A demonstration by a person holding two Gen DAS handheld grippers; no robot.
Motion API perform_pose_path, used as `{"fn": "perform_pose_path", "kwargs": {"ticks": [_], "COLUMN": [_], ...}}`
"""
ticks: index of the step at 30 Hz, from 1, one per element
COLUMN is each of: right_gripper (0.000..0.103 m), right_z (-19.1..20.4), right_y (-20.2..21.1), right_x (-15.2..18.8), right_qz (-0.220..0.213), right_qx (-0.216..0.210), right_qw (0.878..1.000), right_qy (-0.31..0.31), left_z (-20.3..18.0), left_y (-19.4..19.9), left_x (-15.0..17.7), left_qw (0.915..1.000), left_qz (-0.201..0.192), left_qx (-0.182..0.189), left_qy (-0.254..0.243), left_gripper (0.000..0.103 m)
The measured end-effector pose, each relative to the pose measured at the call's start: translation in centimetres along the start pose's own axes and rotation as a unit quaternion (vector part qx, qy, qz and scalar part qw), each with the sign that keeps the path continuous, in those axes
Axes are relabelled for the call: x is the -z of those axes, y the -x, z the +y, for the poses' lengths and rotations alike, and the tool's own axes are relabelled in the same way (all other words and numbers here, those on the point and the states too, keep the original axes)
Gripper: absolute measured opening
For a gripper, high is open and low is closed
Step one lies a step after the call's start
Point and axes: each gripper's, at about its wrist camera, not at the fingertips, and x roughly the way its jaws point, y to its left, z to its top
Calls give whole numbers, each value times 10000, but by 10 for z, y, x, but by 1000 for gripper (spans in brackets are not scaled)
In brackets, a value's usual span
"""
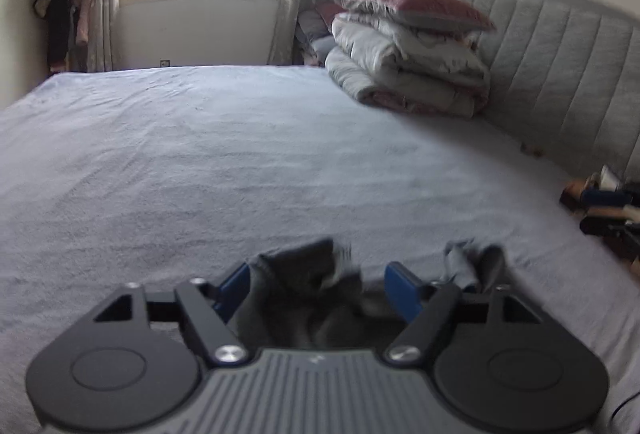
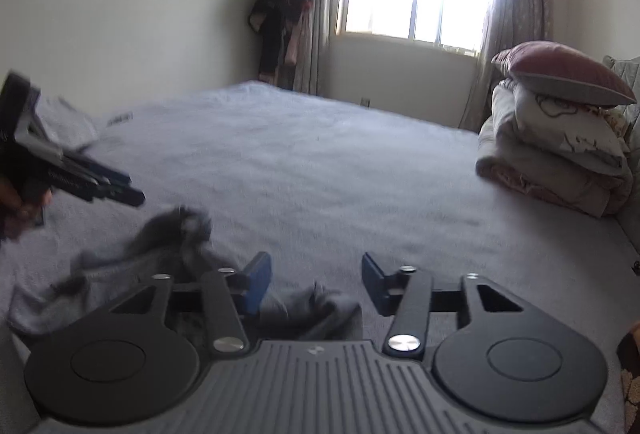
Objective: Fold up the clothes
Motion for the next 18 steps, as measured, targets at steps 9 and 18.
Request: {"fn": "perform_pose_path", "kwargs": {"ticks": [9,18], "right_gripper": [62,64], "right_z": [39,38], "right_y": [-22,-53], "right_x": [21,28], "right_qz": [1148,1452], "right_qx": [-327,92], "right_qw": [9927,9891], "right_qy": [181,-223], "left_z": [4,21], "left_y": [-31,-69], "left_x": [25,28], "left_qw": [9940,9892], "left_qz": [989,1357], "left_qx": [-455,-533], "left_qy": [-124,165], "left_gripper": [90,94]}}
